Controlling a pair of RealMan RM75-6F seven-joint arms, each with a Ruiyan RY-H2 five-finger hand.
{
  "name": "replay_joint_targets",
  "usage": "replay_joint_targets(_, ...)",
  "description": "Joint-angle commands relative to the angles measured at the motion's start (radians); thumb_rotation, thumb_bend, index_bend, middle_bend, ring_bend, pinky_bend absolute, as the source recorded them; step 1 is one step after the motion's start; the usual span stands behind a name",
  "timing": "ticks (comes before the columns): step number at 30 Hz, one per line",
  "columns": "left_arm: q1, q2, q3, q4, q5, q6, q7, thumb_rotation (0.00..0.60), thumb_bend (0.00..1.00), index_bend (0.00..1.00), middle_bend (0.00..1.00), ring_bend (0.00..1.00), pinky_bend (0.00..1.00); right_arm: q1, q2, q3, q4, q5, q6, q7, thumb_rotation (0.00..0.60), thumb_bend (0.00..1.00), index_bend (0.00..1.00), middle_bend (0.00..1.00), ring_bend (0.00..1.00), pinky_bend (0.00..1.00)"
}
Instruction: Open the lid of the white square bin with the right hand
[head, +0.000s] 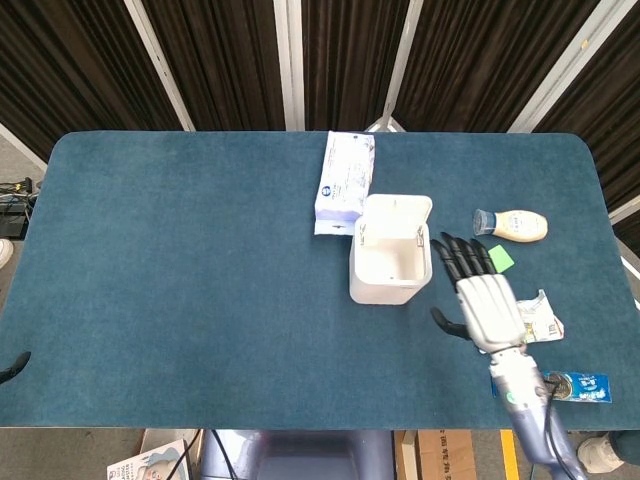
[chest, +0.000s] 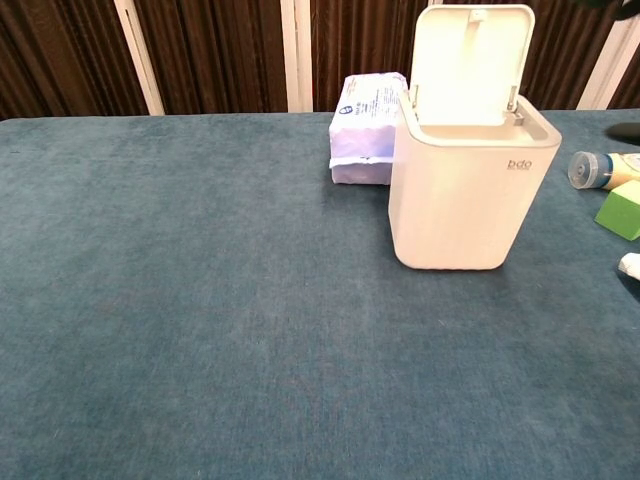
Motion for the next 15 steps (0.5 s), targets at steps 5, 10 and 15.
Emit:
replay_joint_targets(5, 0.002, -0.003, 0.002, -0.002, 0.006, 0.006, 0.009, 0.600, 0.07, 0.18, 0.10, 0.00, 0.00, -0.165, 0.056, -0.157, 0.202, -0.171, 0.061, 0.261, 0.600, 0.29, 0.00, 0.02, 0.07, 0.04)
replay_joint_targets(10, 0.000, -0.004, 0.002, -0.003, 0.004, 0.002, 0.014, 0.600, 0.07, 0.18, 0.10, 0.00, 0.00, -0.226, 0.001, -0.169, 0.347, -0.199, 0.133, 0.273, 0.600, 0.29, 0.00, 0.02, 0.07, 0.04)
replay_joint_targets(15, -0.002, -0.006, 0.004, -0.004, 0.003, -0.004, 0.021, 0.600, 0.07, 0.18, 0.10, 0.00, 0.00, -0.276, -0.071, -0.149, 0.454, -0.189, 0.211, 0.244, 0.600, 0.29, 0.00, 0.02, 0.07, 0.04)
